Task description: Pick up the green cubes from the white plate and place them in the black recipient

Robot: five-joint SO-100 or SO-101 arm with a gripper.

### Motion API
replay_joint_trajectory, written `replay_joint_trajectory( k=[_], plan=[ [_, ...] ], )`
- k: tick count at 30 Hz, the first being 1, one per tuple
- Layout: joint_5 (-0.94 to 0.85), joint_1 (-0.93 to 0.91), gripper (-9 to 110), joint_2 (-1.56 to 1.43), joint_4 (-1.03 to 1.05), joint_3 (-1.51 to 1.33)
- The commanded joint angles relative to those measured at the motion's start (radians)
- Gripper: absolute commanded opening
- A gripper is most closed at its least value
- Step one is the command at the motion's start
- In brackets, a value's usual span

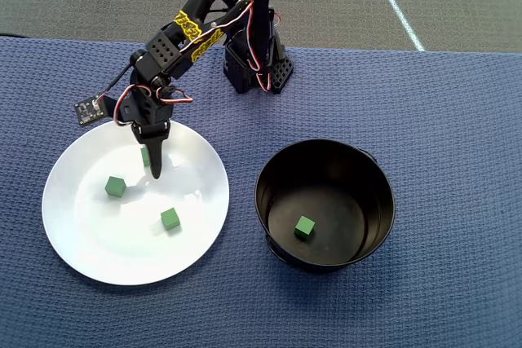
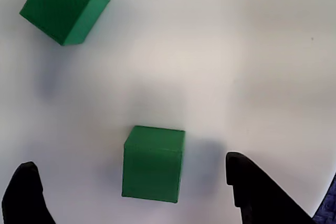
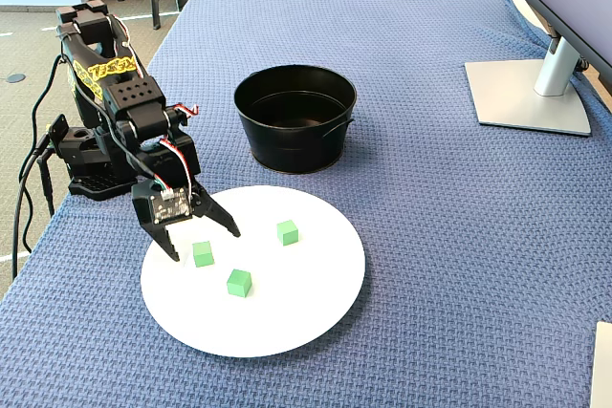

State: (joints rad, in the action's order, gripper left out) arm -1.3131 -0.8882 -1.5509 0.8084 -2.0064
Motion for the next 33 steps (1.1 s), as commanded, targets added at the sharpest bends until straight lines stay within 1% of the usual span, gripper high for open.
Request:
replay_joint_trajectory(
  k=[1,10,18,33],
  plan=[
    [0.026,0.011,40,0.017,-0.031,0.064],
    [0.048,0.028,33,0.025,-0.06,0.044],
    [0.034,0.028,33,0.014,-0.066,0.025],
    [0.1,0.048,32,-0.015,-0.051,-0.008]
  ],
)
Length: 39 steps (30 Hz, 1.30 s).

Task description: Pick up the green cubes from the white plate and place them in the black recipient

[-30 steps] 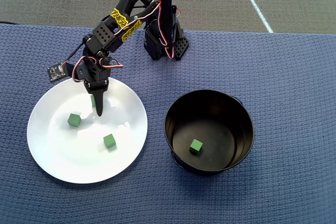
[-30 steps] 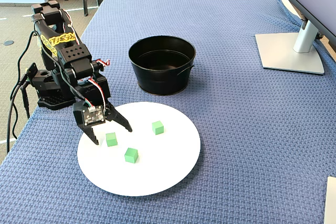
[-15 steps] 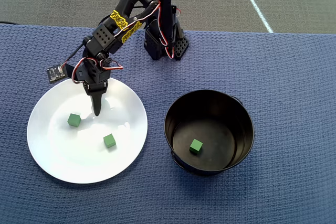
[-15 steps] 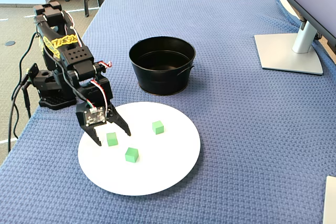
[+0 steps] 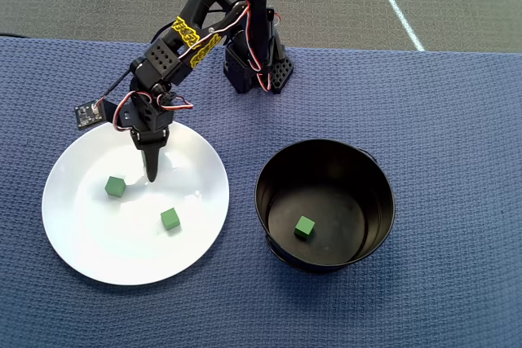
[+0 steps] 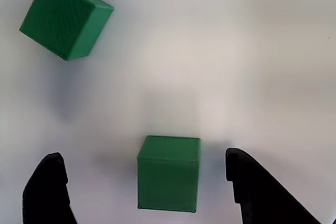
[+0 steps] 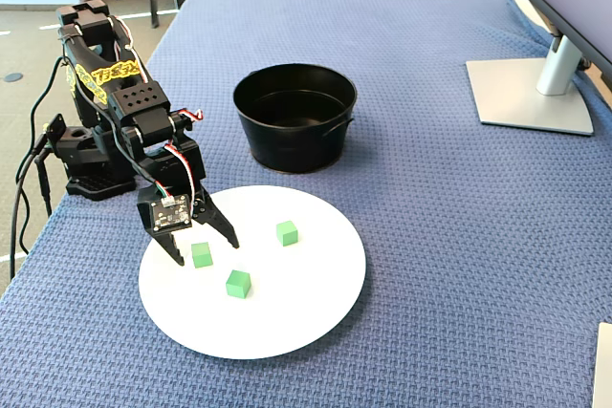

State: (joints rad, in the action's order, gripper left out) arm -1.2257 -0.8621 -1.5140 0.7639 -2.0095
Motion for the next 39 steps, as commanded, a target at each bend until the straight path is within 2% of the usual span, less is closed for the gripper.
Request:
replay_joint_trajectory(
  k=[1,6,8,10,11,19,24,32,39],
  plan=[
    [0.012,0.023,32,-0.054,-0.006,-0.009],
    [0.012,0.025,27,-0.057,-0.006,-0.012],
    [0.018,0.025,18,-0.057,-0.006,-0.011],
    [0.023,0.026,2,-0.057,-0.006,-0.011],
    [0.029,0.026,0,-0.057,-0.008,-0.011],
    [0.044,0.025,0,-0.055,-0.017,-0.006],
    [0.127,0.031,0,-0.107,-0.015,0.009],
    [0.393,0.081,0,-0.299,0.344,0.288],
    [0.713,0.331,0,-0.505,0.574,0.377]
  ],
)
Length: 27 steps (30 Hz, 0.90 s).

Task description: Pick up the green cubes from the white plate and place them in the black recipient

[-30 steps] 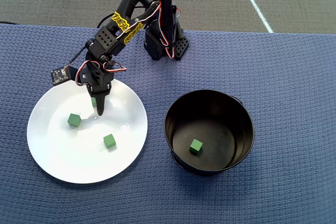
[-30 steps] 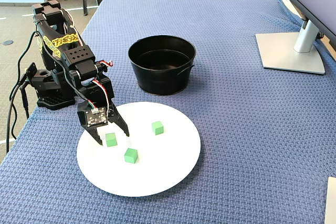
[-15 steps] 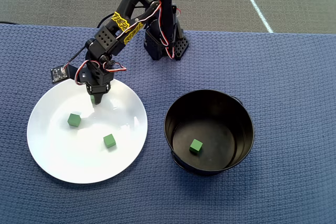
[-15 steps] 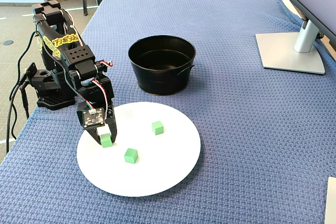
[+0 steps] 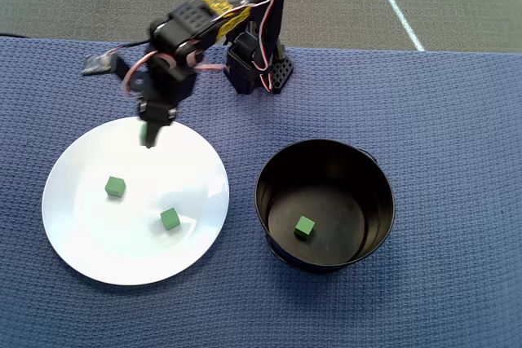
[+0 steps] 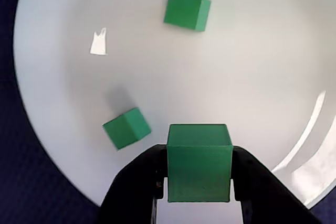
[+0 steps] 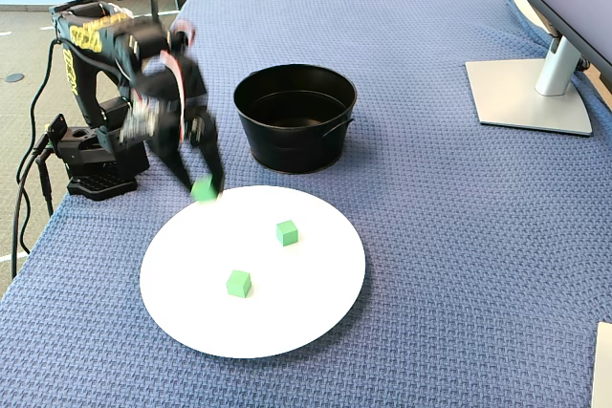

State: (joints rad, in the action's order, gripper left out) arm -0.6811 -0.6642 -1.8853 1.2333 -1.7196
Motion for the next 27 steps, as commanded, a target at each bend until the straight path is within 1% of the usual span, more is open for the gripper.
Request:
replay_joint_trajectory(
  k=[1,7,11,14,19,27],
  plan=[
    [0.229,0.186,0,-0.16,0.13,0.089],
    [0.6,0.512,0,-0.307,0.196,0.055],
    [0.738,0.672,0,-0.356,0.189,0.052],
    [0.796,0.758,0,-0.313,0.143,0.052],
    [0.862,0.824,0,-0.094,0.072,0.133],
    [0.847,0.888,0,0.049,0.012,0.156]
  ],
)
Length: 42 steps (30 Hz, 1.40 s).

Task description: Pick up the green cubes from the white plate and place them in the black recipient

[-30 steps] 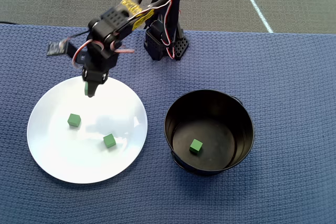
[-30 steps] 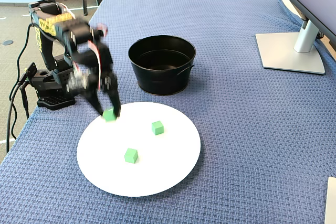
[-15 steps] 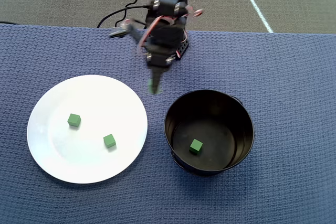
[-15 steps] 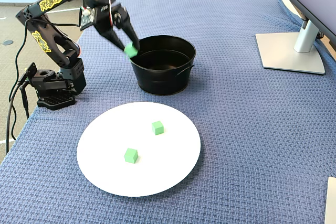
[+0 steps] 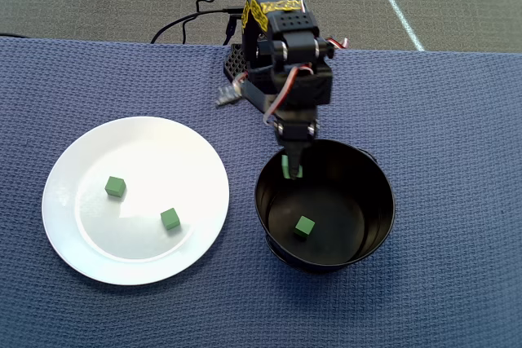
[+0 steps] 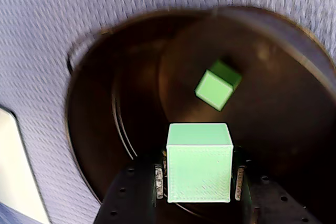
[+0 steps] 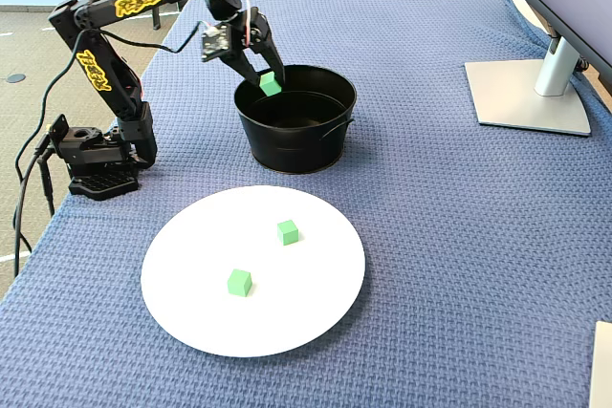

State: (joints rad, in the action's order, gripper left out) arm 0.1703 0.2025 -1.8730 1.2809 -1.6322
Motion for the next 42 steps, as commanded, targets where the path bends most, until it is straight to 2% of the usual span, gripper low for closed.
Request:
replay_joint_trajectory(
  k=[1,3,7,15,23,28,34,42],
  plan=[
    [-0.021,0.034,4,0.051,-0.032,0.074],
    [-0.046,0.054,25,0.055,-0.029,0.066],
    [-0.051,0.064,34,0.032,-0.011,0.061],
    [-0.064,0.055,33,-0.021,0.005,0.055],
    [-0.118,-0.029,38,-0.121,0.144,0.127],
    [-0.212,-0.235,38,-0.135,0.195,0.143],
    [-0.319,-0.541,38,-0.066,0.101,0.117],
    [-0.391,-0.746,36,0.218,-0.052,0.127]
  ],
)
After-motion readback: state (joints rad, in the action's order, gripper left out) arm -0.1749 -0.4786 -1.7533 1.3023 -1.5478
